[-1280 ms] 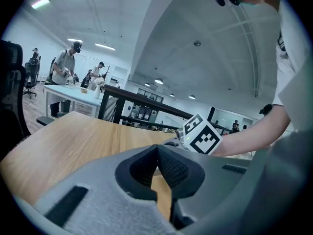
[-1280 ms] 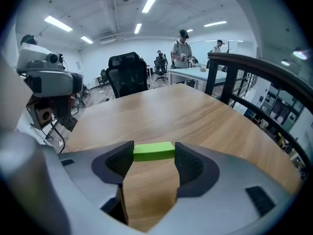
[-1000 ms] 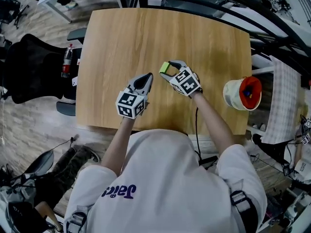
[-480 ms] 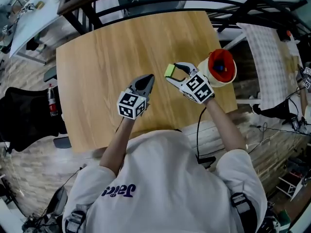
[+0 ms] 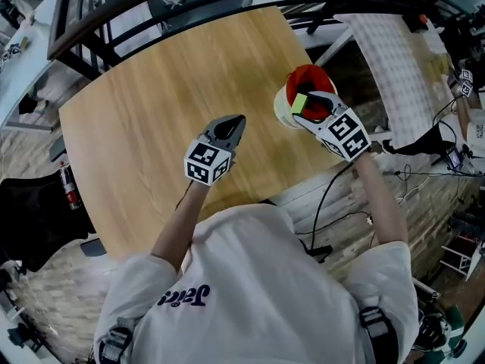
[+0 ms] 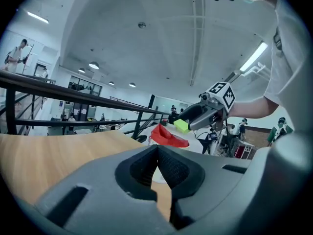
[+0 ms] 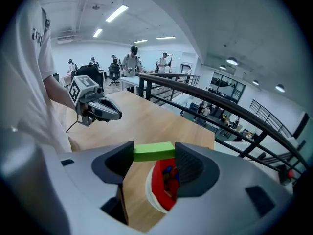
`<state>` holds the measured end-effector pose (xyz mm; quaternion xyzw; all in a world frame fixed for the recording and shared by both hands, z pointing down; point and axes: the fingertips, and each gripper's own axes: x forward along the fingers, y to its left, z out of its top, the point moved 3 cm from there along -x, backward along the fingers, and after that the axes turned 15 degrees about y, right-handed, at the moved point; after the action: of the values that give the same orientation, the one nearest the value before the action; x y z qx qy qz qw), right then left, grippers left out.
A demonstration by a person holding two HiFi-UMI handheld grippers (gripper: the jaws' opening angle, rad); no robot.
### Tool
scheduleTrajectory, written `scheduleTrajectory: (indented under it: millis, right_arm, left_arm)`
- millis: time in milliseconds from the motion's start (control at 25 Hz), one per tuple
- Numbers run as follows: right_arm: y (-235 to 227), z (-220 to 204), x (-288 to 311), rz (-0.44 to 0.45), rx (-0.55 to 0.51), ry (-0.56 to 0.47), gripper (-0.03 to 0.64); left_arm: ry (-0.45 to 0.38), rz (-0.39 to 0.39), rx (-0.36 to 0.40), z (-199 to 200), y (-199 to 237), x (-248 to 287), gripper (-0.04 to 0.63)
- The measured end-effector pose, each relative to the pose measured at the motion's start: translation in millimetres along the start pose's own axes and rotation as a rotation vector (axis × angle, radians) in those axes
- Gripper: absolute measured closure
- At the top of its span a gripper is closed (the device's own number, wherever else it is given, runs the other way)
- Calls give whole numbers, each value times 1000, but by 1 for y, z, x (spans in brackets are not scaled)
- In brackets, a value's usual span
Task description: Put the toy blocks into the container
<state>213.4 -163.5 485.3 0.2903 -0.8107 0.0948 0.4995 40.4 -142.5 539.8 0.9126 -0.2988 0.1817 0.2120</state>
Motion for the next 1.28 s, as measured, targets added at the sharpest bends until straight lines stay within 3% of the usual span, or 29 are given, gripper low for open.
scheduleTrajectory:
  millis: [360, 720, 840, 1000, 1280]
  right_arm:
    - [-74, -58, 37, 31, 118, 122, 348]
    - [-84, -63, 65, 43, 112, 152, 348]
    - [-82, -47, 54, 11, 126, 94, 348]
    - [-64, -7, 34, -26, 158, -57, 348]
    - [4, 95, 8, -58, 247, -379, 354]
  left_arm:
    - [13, -47, 22, 20, -19, 49, 589]
    - [34, -32, 17, 15, -27, 54, 589]
    - [15, -11, 16, 20, -24, 42, 589]
    - [-1, 80, -2, 26, -13, 18, 589]
    - [-167, 386, -41, 53, 33, -85, 589]
